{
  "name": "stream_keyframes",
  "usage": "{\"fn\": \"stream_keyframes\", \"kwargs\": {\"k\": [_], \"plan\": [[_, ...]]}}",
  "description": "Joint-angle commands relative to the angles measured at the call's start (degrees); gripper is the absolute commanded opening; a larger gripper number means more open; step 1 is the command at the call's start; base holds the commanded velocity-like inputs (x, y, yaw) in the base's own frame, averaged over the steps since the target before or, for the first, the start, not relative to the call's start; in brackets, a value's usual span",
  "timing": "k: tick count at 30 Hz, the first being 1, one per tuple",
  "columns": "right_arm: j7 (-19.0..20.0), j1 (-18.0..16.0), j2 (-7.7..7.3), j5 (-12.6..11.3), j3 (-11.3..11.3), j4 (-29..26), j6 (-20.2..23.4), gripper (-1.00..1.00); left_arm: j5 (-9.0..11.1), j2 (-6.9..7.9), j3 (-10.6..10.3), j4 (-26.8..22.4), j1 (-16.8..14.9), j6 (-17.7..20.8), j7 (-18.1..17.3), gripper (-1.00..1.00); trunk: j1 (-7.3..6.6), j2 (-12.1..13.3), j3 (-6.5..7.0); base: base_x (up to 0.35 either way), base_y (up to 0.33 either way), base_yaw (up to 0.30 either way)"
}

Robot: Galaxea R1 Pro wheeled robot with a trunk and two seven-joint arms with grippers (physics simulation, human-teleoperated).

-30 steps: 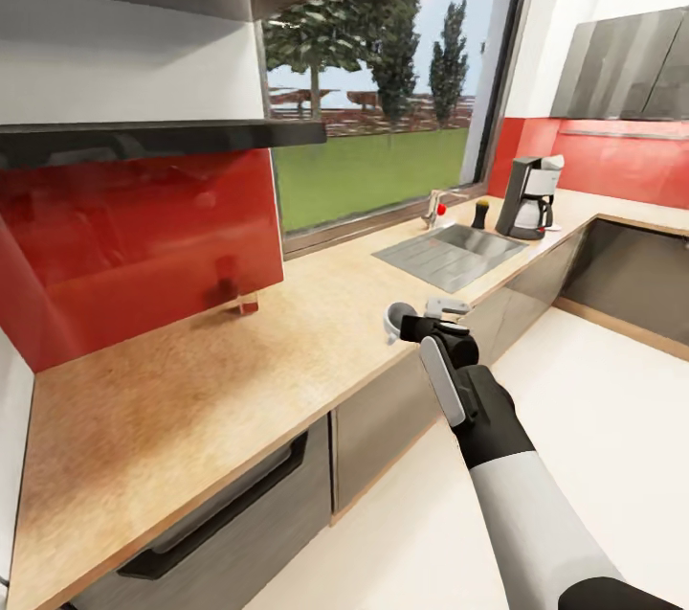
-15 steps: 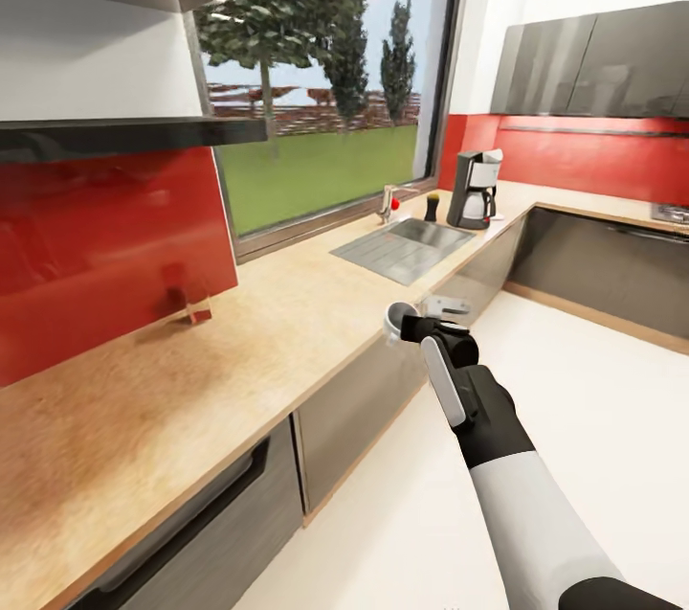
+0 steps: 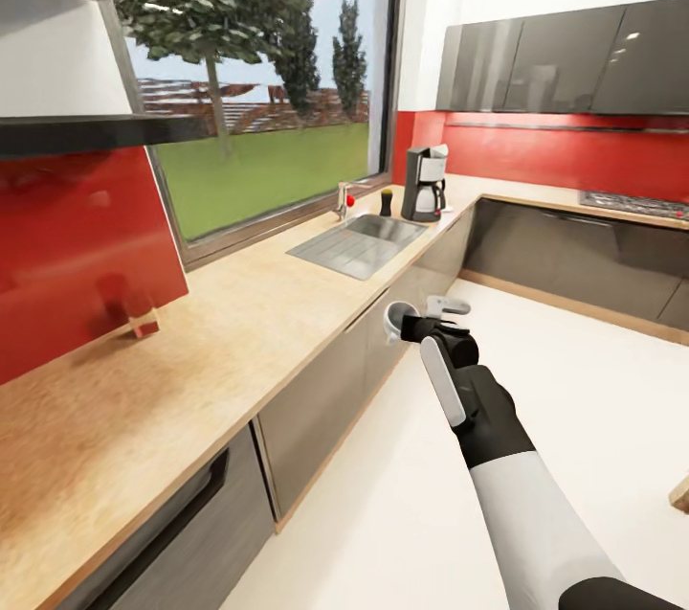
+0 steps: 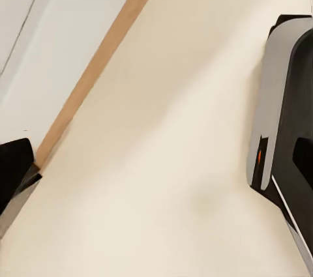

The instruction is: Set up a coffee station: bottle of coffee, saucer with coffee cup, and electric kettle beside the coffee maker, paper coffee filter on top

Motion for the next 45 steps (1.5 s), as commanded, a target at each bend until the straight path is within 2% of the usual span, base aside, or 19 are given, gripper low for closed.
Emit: {"fn": "stream_keyframes", "kwargs": {"k": [1,17,22,26,28,35,45], "plan": [[-0.5,-0.08,0.0,-0.6,0.09,-0.03,0.07,-1.0,0.46,0.01,-0.51,-0.03,-0.01,-0.14,0.19,1.0,0.04,-0.13,-0.16,0.0,0.0,-0.3],[-0.5,-0.08,0.0,-0.57,0.13,-0.01,0.08,-1.0,0.46,0.01,-0.43,-0.12,-0.01,-0.06,0.19,1.0,0.04,-0.13,-0.58,0.013,0.0,-0.282],[-0.42,-0.04,-0.19,-0.42,0.14,1.17,0.07,-1.0,0.46,0.01,-0.43,-0.19,-0.01,-0.06,0.19,1.0,0.04,-0.13,-0.6,0.243,0.047,-0.036],[-0.42,0.05,-1.92,-0.49,0.21,1.69,0.01,-1.0,0.47,-0.19,-0.43,-0.22,-0.01,-0.06,0.19,1.0,0.04,-0.13,-0.6,0.319,0.108,-0.002],[-0.42,0.06,-2.22,-0.54,0.22,1.72,-0.01,-1.0,0.41,-0.75,-0.57,-0.22,-0.01,-0.06,0.16,1.0,0.04,-0.13,-0.6,0.323,0.118,0.0],[-0.41,0.02,-2.23,-0.77,0.15,1.3,-0.01,-1.0,0.38,-1.2,-0.69,-0.15,-0.01,0.0,0.19,1.0,0.04,-0.13,-0.6,0.324,0.119,0.0],[-0.46,0.04,-2.1,-0.92,0.09,0.07,0.01,-1.0,0.38,-1.22,-0.69,-0.13,-0.01,0.03,0.19,1.0,0.04,-0.13,-0.6,0.291,-0.154,-0.034]]}}
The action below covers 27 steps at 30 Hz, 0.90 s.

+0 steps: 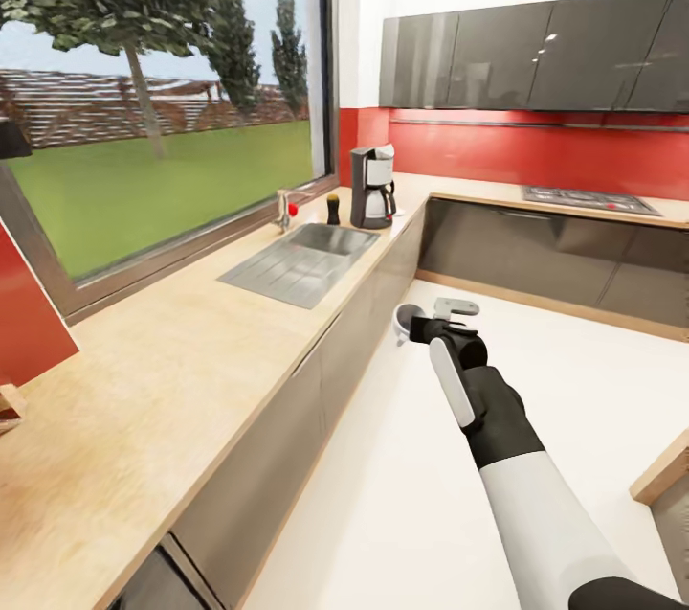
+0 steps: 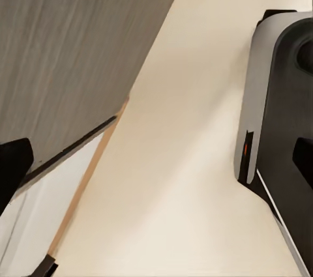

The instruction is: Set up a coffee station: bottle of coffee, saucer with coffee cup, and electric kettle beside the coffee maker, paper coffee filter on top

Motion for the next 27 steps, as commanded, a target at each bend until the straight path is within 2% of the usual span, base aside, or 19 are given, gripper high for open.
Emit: {"fn": "stream_keyframes", "kwargs": {"k": [1,22,24,27], "plan": [[-0.51,-0.06,-0.01,-0.63,0.07,-0.04,0.06,-1.0,0.45,0.01,-0.5,-0.01,-0.02,-0.16,0.2,1.0,0.06,-0.11,-0.12,0.284,-0.173,-0.228],[-0.49,-0.08,-0.01,-0.65,0.13,-0.05,0.11,-1.0,0.57,0.01,-0.48,-0.1,-0.02,-0.08,0.05,1.0,0.06,-0.11,-0.12,0.284,-0.178,-0.292],[-0.49,-0.07,-0.01,-0.65,0.13,-0.05,0.08,-1.0,0.68,-0.27,-0.5,-0.17,-0.02,0.27,-0.97,1.0,0.06,-0.11,-0.12,0.279,-0.209,-0.297],[-0.49,-0.04,-0.01,-0.65,0.13,-0.05,0.08,-1.0,0.71,-0.85,-0.57,-0.19,-0.06,0.9,-5.26,1.0,0.06,-0.11,-0.12,0.278,-0.211,-0.297]]}}
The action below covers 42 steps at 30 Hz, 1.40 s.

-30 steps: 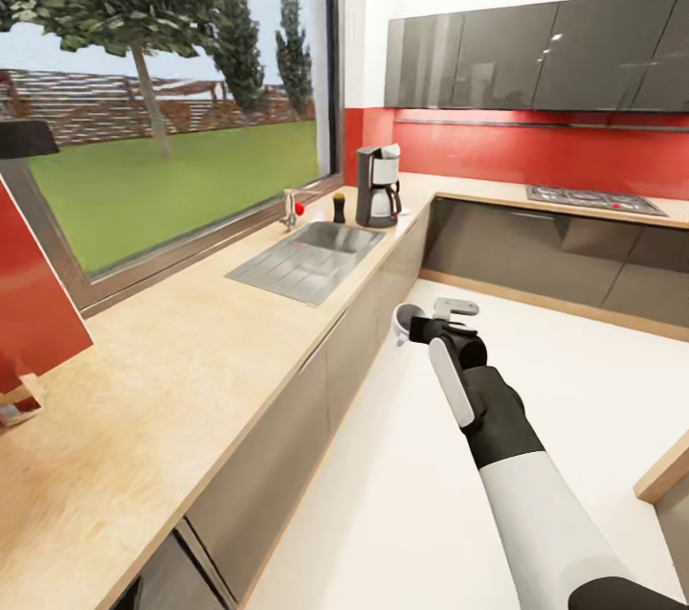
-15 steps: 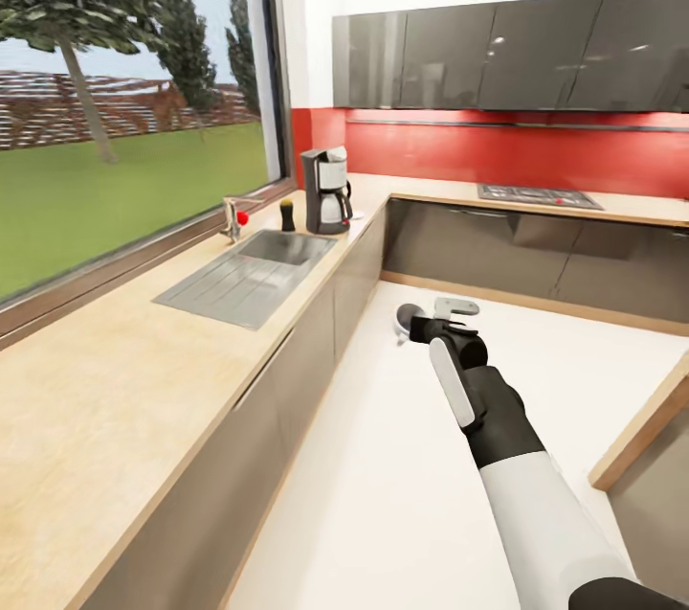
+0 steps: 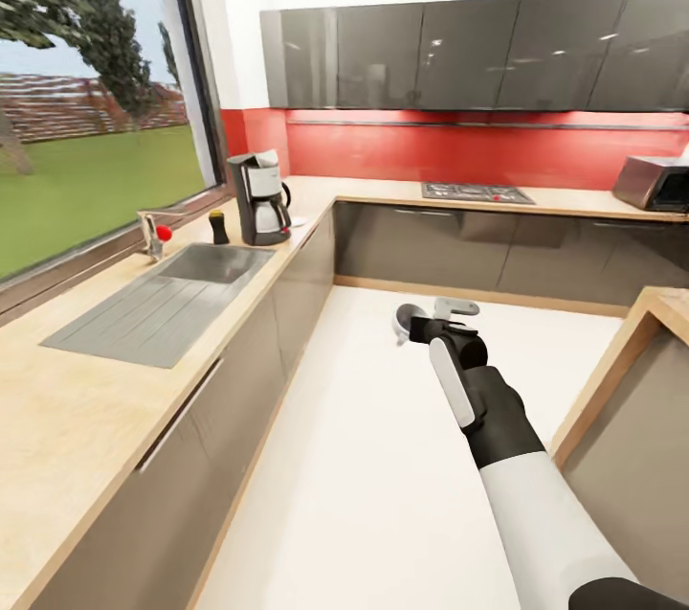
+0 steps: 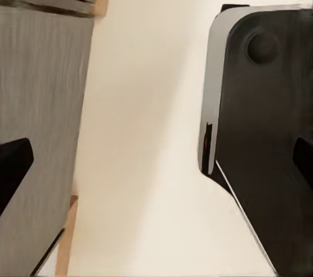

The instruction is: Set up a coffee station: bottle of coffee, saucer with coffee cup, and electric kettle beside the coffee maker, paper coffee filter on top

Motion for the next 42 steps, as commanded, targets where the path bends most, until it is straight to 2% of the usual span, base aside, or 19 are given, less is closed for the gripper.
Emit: {"fn": "stream_keyframes", "kwargs": {"k": [1,2,3,6,9,18,42], "plan": [[-0.48,-0.07,0.0,-0.63,0.09,-0.03,0.06,-1.0,0.49,0.02,-0.47,0.03,-0.07,0.18,-1.82,1.0,0.06,-0.13,-0.13,0.278,-0.212,-0.297],[-0.47,-0.07,0.0,-0.63,0.09,-0.03,0.08,-1.0,0.47,0.13,-0.48,0.05,-0.1,0.68,-3.58,1.0,0.06,-0.13,-0.13,0.278,-0.212,-0.297],[-0.48,-0.09,0.0,-0.63,0.09,-0.03,0.08,-1.0,0.45,0.38,-0.43,0.13,-0.19,3.02,-6.32,1.0,0.06,-0.13,-0.13,0.278,-0.212,-0.297],[-0.48,-0.09,0.0,-0.63,0.09,0.01,0.08,-1.0,0.44,0.6,-0.38,0.16,-0.23,7.26,-7.15,1.0,0.06,-0.13,-0.13,0.278,-0.212,-0.297],[-0.51,-0.09,0.0,-0.63,0.09,0.01,0.09,-1.0,0.44,0.69,-0.32,0.24,-0.3,8.83,-6.89,1.0,0.06,-0.13,-0.13,0.278,-0.212,-0.297],[-0.46,-0.1,0.06,-0.62,0.17,0.3,0.02,-1.0,0.35,0.47,-0.47,0.62,-0.33,9.31,-3.9,1.0,0.06,-0.13,-0.13,0.278,-0.212,-0.12],[-0.28,-0.04,-0.09,-0.61,0.18,0.81,0.02,-1.0,0.35,0.48,-0.42,0.55,-0.33,9.11,-3.72,1.0,0.06,-0.13,-0.13,0.303,-0.162,-0.001]]}}
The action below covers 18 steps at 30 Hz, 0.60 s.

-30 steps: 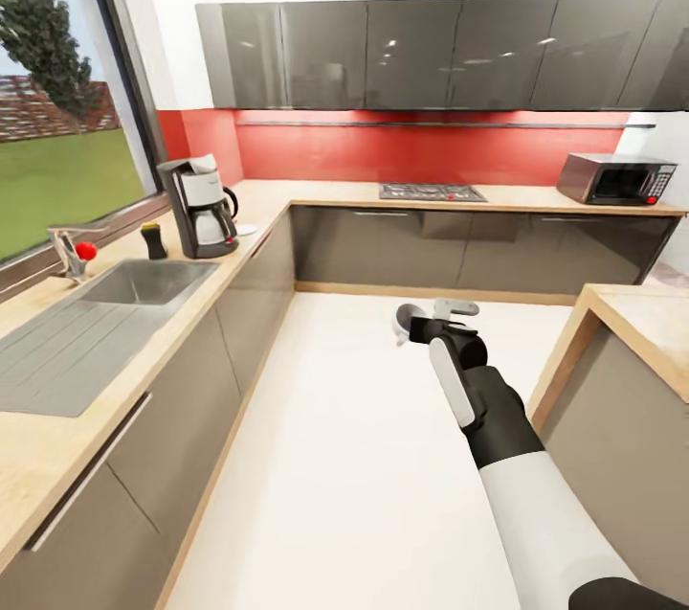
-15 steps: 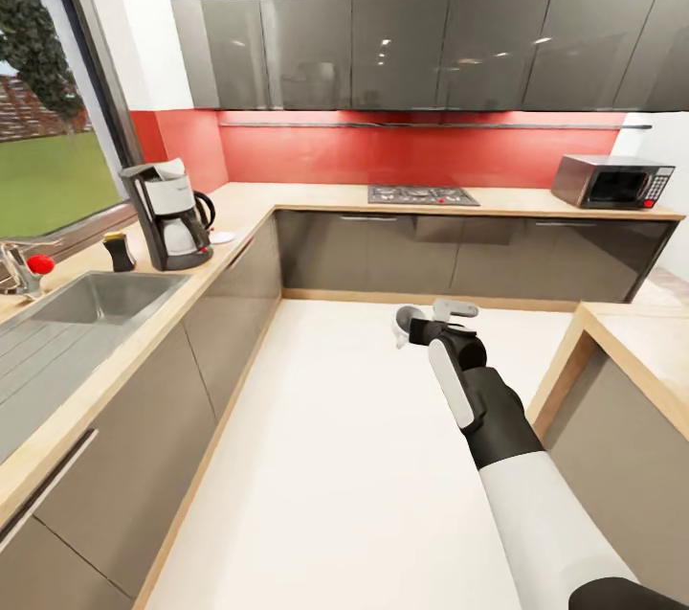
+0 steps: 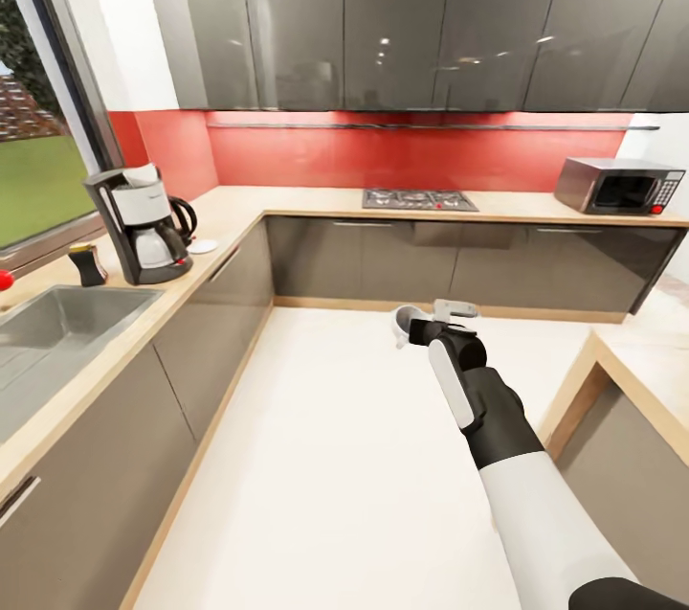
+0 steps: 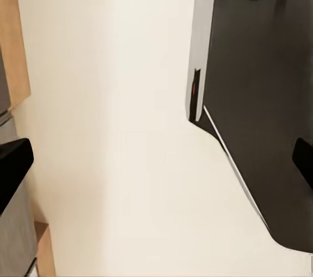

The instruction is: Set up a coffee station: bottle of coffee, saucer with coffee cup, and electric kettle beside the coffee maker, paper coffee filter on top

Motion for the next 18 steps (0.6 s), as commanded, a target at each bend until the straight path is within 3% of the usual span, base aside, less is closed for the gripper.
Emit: {"fn": "stream_keyframes", "kwargs": {"k": [1,18], "plan": [[-0.51,-0.06,-0.01,-0.64,0.08,-0.1,0.08,-1.0,0.6,0.01,-0.47,0.03,-0.05,-0.18,-0.17,1.0,0.07,-0.11,-0.12,0.328,-0.058,0.0],[-0.5,-0.06,-0.1,-0.67,0.07,-0.89,0.08,-1.0,0.6,-0.01,-0.54,0.13,-0.05,-0.71,-0.16,1.0,0.07,-0.11,-0.12,0.338,-0.005,0.0]]}}
